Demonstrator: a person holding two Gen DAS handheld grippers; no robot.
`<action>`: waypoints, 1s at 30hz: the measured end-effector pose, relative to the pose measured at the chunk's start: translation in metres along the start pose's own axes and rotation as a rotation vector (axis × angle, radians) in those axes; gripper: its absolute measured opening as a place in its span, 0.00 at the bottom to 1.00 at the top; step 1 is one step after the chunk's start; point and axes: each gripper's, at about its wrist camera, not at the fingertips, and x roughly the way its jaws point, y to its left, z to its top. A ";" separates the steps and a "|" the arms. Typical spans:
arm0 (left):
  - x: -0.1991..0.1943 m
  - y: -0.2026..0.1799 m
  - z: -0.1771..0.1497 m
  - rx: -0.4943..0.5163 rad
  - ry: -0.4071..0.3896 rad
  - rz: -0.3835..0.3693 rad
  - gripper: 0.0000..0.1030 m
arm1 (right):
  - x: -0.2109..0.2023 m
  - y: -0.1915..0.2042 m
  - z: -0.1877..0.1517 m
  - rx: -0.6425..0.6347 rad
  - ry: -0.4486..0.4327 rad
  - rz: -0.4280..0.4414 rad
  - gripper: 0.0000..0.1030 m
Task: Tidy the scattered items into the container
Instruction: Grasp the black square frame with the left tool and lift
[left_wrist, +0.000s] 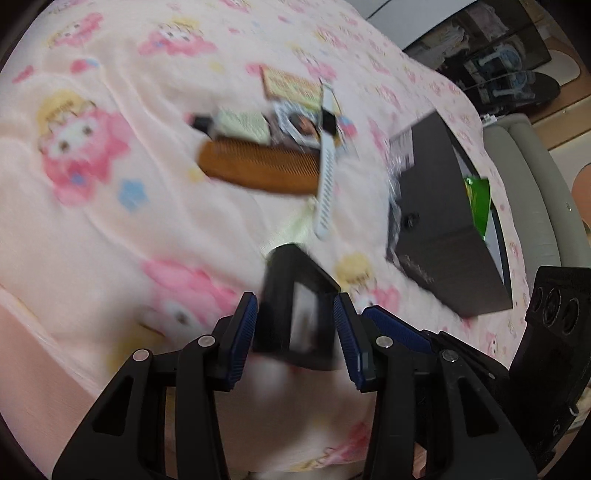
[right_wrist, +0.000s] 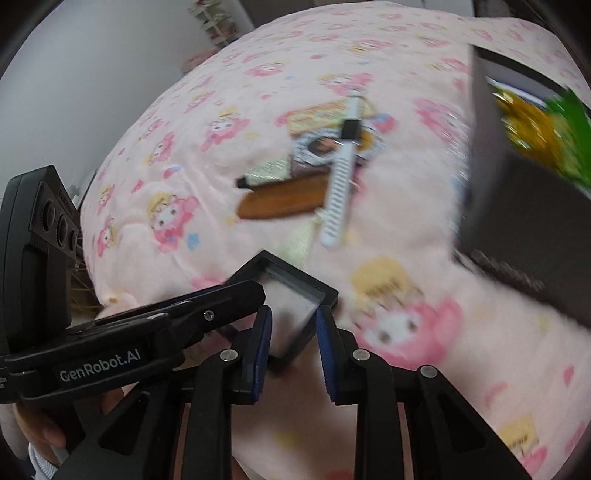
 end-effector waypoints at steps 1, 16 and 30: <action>0.003 -0.005 -0.002 0.010 0.008 -0.004 0.42 | 0.000 -0.004 -0.003 0.011 0.003 -0.014 0.22; 0.008 0.013 0.004 0.054 -0.032 0.190 0.37 | 0.002 -0.043 -0.013 0.131 0.053 0.078 0.27; 0.010 -0.017 -0.011 0.135 0.016 0.155 0.27 | 0.019 -0.034 -0.013 0.073 0.045 0.120 0.14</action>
